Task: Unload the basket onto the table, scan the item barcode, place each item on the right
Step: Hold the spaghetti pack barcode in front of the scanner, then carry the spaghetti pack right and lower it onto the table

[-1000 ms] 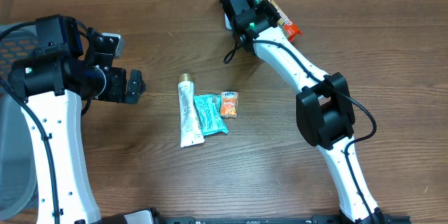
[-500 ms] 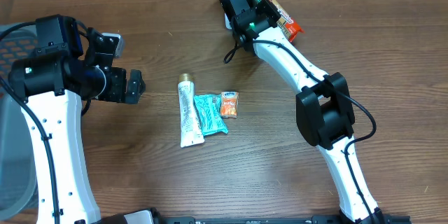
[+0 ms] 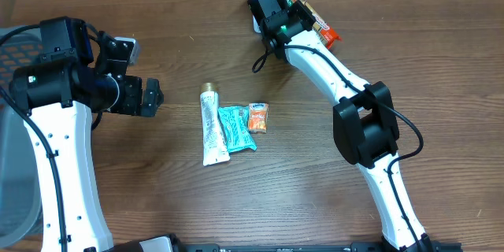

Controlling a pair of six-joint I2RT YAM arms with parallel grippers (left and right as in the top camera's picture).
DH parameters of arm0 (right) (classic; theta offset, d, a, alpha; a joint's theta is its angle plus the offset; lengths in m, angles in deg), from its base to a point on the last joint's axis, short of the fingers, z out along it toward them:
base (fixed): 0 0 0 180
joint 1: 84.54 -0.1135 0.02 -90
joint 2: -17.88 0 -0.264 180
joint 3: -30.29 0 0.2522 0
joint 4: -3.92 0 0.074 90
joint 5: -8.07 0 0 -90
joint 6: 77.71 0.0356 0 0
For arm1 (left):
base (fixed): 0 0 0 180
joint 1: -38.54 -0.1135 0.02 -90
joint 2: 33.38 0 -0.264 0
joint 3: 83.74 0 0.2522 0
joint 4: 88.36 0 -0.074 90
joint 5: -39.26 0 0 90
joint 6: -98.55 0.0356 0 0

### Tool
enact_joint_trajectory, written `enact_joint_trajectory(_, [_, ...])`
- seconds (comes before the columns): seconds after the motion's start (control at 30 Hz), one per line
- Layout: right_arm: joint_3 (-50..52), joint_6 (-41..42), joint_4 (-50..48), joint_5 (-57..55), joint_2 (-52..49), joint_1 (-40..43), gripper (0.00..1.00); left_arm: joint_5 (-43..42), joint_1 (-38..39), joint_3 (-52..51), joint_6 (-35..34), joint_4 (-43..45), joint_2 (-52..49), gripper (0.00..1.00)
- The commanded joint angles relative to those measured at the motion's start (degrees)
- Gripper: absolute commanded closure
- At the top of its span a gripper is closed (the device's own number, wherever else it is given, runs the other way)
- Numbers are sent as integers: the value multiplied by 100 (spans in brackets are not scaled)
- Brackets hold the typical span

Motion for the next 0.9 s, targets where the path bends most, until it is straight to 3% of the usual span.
enact_joint_trajectory(0.0, [-127,149,-39,-243,162,-7,96,-70,4,24,2,7,50,0])
enact_joint_trajectory(0.33, [-136,1484,1718,1860,2356,120,96,-70,7,24,2,9,50,0])
enact_joint_trajectory(0.47, [-136,2076,2597,3235,3440,466,96,-70,7,24,4,7,50,0])
enact_joint_trajectory(0.63, [-133,2323,4081,4804,4159,1499,96,-70,7,24,2,7,50,0])
enact_joint_trajectory(0.77, [-17,2319,5080,5005,4065,2529,96,-70,4,24,2,7,50,0])
enact_joint_trajectory(0.87, [511,2306,5080,5095,3958,3143,96,-70,4,24,2,7,50,0])
